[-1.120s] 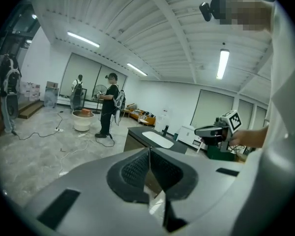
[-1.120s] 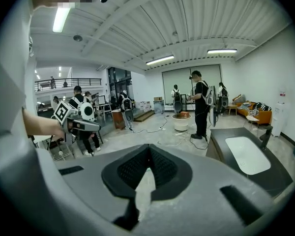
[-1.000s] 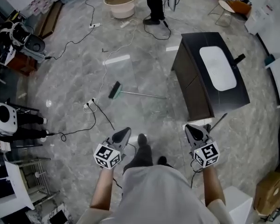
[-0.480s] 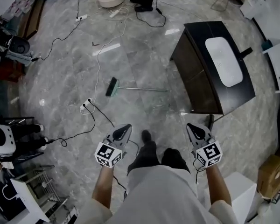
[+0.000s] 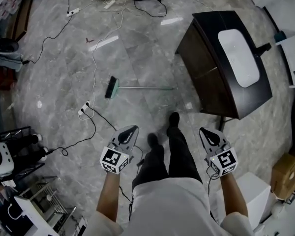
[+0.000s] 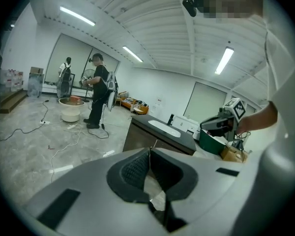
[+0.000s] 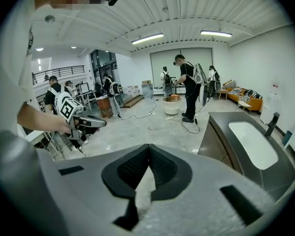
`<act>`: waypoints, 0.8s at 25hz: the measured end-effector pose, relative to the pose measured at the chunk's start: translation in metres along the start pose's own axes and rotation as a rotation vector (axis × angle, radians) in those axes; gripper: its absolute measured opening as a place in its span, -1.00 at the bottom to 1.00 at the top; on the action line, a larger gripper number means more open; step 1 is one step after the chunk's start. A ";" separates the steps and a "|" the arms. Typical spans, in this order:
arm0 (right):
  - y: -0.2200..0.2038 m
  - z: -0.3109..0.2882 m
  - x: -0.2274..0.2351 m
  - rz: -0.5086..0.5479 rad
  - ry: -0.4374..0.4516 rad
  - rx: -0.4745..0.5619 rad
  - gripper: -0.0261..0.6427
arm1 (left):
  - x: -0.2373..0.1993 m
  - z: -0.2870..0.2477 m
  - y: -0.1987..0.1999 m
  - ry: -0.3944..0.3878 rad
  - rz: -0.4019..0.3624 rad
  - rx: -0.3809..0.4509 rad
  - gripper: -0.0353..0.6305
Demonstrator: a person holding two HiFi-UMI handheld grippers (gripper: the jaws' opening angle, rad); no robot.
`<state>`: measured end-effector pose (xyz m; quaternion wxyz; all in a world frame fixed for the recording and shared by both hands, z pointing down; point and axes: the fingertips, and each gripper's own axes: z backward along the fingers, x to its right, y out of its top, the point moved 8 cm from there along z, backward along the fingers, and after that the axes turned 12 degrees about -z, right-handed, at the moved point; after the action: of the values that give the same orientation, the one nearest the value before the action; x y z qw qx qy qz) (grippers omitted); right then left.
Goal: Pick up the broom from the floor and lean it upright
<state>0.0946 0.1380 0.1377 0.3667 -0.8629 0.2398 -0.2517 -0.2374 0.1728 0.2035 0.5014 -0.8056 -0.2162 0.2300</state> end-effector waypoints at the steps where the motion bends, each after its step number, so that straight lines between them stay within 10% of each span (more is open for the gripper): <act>1: -0.003 -0.007 0.007 -0.006 0.002 -0.004 -0.92 | 0.000 -0.008 -0.003 -0.005 -0.001 -0.005 -0.87; 20: -0.102 -0.221 0.167 -0.059 0.106 -0.078 -0.92 | -0.063 -0.199 -0.142 0.083 0.100 -0.115 -0.87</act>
<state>0.1098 -0.0125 0.3909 0.3119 -0.8688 0.2430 -0.2982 -0.1878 0.0524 0.4201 0.4507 -0.8516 -0.1679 0.2083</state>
